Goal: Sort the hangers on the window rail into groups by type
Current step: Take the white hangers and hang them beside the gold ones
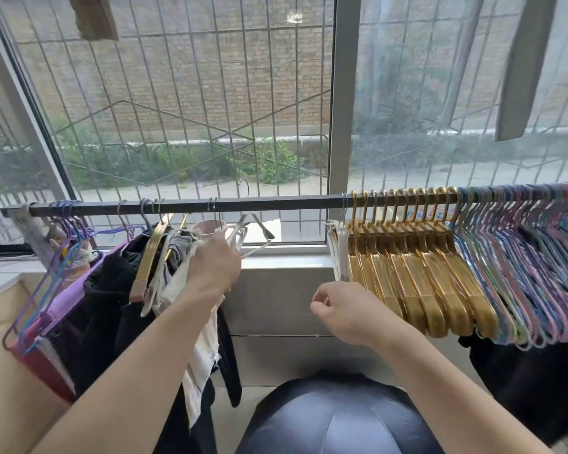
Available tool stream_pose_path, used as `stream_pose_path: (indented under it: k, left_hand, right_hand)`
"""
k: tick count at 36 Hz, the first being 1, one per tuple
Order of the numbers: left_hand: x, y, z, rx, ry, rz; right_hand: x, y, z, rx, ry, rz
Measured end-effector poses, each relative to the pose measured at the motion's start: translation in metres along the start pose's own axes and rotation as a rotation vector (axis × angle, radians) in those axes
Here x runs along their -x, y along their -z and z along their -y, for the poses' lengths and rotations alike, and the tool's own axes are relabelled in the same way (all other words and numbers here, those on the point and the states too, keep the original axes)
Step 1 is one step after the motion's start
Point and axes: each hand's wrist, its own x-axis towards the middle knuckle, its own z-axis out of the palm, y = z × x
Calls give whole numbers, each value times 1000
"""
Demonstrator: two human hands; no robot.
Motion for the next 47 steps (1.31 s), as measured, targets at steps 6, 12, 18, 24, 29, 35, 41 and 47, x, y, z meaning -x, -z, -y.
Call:
stream_pose_path:
  k: [6, 12, 18, 24, 29, 35, 41, 47]
  left_hand:
    - [4, -18, -20, 32, 92, 238]
    - [86, -91, 36, 117, 178, 435]
    - [176, -120, 140, 53, 305, 701]
    - [203, -96, 197, 122, 393, 899]
    - [211, -77, 201, 295, 278, 963]
    - [222, -72, 203, 452, 264, 991]
    - [229, -76, 210, 442, 286, 1026]
    - [231, -94, 219, 176, 238, 967]
  right_hand:
    - [13, -21, -2, -116, -22, 68]
    - [38, -107, -47, -358, -227, 296]
    - [75, -190, -128, -534, -640, 446]
    - [96, -238, -169, -598, -828, 354]
    - [101, -237, -175, -900, -889, 200]
    - [101, -227, -190, -1288, -911, 165]
    - [111, -229, -204, -1208, -918, 194]
    - [132, -216, -207, -1005, -622, 379]
